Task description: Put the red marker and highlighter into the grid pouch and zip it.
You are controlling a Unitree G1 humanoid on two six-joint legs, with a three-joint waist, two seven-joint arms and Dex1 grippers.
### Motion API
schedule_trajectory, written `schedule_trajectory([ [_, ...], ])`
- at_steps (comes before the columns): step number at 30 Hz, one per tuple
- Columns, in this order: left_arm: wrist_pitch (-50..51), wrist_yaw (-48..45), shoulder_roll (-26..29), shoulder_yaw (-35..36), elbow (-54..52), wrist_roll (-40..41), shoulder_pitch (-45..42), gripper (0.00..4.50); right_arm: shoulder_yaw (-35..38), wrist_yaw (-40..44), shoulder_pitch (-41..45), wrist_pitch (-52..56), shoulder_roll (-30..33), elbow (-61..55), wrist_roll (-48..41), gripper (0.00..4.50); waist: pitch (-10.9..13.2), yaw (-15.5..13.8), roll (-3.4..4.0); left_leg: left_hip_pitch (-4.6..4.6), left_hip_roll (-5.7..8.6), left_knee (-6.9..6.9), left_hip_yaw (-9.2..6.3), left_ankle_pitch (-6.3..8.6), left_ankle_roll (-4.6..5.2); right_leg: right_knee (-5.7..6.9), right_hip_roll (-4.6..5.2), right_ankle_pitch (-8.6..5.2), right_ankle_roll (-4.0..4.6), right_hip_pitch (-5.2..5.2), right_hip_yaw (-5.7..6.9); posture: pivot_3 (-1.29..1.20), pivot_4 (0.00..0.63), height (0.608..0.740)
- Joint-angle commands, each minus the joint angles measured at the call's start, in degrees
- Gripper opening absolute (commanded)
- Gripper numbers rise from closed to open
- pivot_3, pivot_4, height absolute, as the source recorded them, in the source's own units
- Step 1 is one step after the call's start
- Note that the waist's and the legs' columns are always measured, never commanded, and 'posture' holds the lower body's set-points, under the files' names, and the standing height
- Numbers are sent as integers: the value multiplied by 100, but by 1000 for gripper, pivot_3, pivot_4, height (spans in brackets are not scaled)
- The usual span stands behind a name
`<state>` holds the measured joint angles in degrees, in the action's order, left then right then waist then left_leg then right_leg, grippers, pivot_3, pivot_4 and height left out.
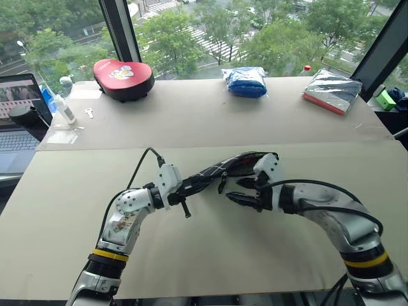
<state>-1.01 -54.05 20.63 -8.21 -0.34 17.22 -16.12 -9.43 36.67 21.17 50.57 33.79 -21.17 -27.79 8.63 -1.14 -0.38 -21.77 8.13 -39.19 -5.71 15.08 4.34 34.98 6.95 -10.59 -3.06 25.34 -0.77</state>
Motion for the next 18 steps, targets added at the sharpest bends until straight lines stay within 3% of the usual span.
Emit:
schedule_trajectory([
  [1,-70,-9,-38,10,-98,41,-94,0,-104,-117,309,18,-212,61,112,3046,0,16,0,0,0,0,0,0,0,0,0,0,0,1,-1,0,150,740],
  [4,-86,-11,-36,22,-87,39,-86,0,-118,-106,491,110,-375,85,48,3046,0,33,0,-1,0,0,0,0,0,0,0,0,0,2,-1,0,150,740],
  [7,-97,-5,-32,47,-74,43,-82,0,-68,-29,548,248,-435,12,-83,2420,0,36,1,0,0,0,0,1,1,1,-1,0,0,2,0,0,150,740],
  [11,-122,-3,-23,63,-51,34,-71,0,-44,111,492,187,-299,-65,-67,882,0,39,1,0,0,0,0,1,2,0,-1,0,0,2,0,0,150,740],
  [14,-128,5,-26,65,-46,28,-74,0,56,170,504,201,-246,-62,-109,15,0,43,1,0,0,0,0,1,2,1,-1,0,0,2,0,0,150,740],
  [18,-149,0,-30,63,-28,21,-77,0,134,247,472,227,-163,-108,-163,15,0,43,1,0,0,1,0,1,2,1,-1,0,0,2,0,0,150,740],
])
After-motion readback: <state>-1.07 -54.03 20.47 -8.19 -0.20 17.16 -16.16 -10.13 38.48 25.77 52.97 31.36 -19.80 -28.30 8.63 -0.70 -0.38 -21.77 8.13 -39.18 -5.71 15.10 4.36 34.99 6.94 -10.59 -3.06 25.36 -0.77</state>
